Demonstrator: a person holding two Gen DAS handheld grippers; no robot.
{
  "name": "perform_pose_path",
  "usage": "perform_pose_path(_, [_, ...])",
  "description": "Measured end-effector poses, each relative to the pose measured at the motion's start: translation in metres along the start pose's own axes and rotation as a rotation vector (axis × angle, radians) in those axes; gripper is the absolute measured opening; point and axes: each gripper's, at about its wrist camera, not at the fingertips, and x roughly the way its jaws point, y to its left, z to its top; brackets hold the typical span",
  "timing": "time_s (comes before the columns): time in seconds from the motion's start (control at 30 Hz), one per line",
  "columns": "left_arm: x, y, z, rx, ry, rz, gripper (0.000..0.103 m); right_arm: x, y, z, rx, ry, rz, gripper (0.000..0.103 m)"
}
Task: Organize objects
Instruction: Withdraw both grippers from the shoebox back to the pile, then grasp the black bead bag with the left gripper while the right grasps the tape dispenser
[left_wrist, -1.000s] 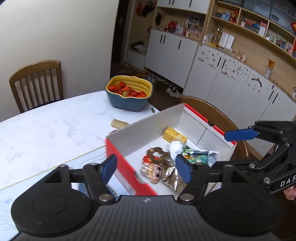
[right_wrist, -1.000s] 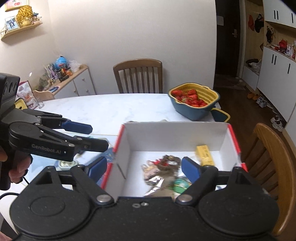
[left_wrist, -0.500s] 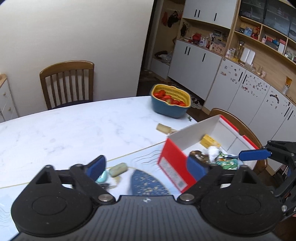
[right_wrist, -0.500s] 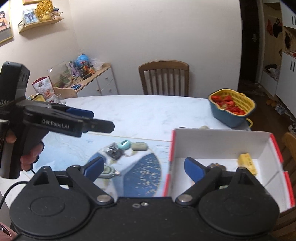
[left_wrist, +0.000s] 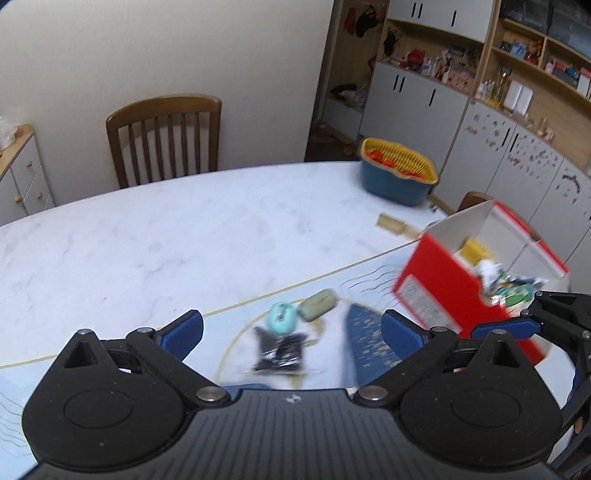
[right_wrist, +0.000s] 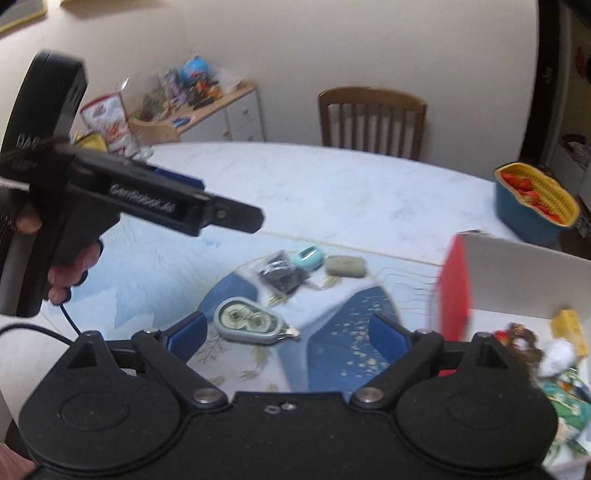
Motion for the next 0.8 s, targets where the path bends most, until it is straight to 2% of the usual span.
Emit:
perform_pose_path(0.13, [0.015, 0.016, -0.006, -0.017, 0.020, -0.007, 0.103, 0.027, 0.008, 0.001, -0.014, 0.032, 0.010, 0.094])
perform_pose_path(0.33, [0.043, 0.020, -0.012, 0.006, 0.056, -0.010, 0.103, 0.060, 0.017, 0.000, -0.065, 0.063, 0.016, 0.093])
perform_pose_path(0.6, [0.078, 0.019, -0.022, 0.054, 0.101, -0.062, 0.103, 0.087, 0.036, -0.006, -0.254, 0.082, 0.025, 0.092])
perform_pose_path(0.8, [0.099, 0.025, -0.022, 0.013, 0.122, -0.091, 0.103, 0.109, 0.040, -0.007, -0.316, 0.093, 0.048, 0.090])
